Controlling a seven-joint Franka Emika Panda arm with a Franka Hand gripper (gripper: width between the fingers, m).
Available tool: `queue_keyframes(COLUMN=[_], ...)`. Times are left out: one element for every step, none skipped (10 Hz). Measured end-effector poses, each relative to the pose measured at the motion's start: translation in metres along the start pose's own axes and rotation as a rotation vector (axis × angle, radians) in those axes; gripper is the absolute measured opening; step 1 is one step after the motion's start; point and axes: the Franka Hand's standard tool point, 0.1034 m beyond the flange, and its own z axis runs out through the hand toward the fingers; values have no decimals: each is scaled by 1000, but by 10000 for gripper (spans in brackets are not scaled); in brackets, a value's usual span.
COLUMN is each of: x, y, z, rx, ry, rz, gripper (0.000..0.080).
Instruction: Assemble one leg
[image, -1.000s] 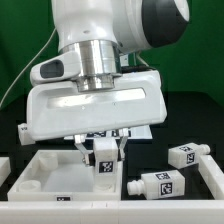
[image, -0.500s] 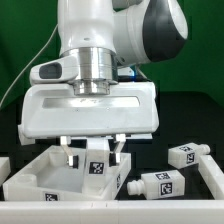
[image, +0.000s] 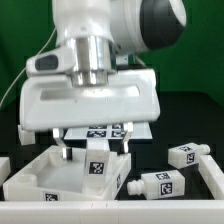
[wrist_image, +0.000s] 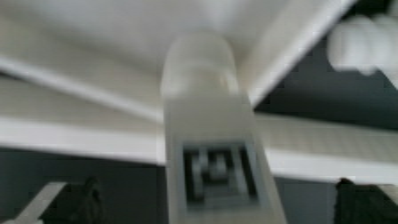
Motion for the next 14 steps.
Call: queue_keyframes(x=[10, 10, 7, 5, 6, 8, 7, 10, 10, 10, 9, 9, 9, 9], y=[2, 1, 0, -10, -17, -17, -16, -9, 1, 8, 5, 5, 5, 5], z=[-11, -9, -7, -6, -6, -7, -10, -15, -18, -17, -16, -16, -16, -16], rx=[21, 24, 27, 68, 97, 108, 86, 21, -39, -63, -59, -59, -59, -59], ry=[-15, -22, -28, -88, -152, -185, -287, -362, -396, -364, -369, -369, -369, -369], rz=[-19, -7, -3, 24, 29, 28, 15, 6, -28, -61, -61, -62, -62, -62], gripper=[649, 649, 649, 649, 649, 649, 649, 649, 649, 649, 649, 649, 649, 649])
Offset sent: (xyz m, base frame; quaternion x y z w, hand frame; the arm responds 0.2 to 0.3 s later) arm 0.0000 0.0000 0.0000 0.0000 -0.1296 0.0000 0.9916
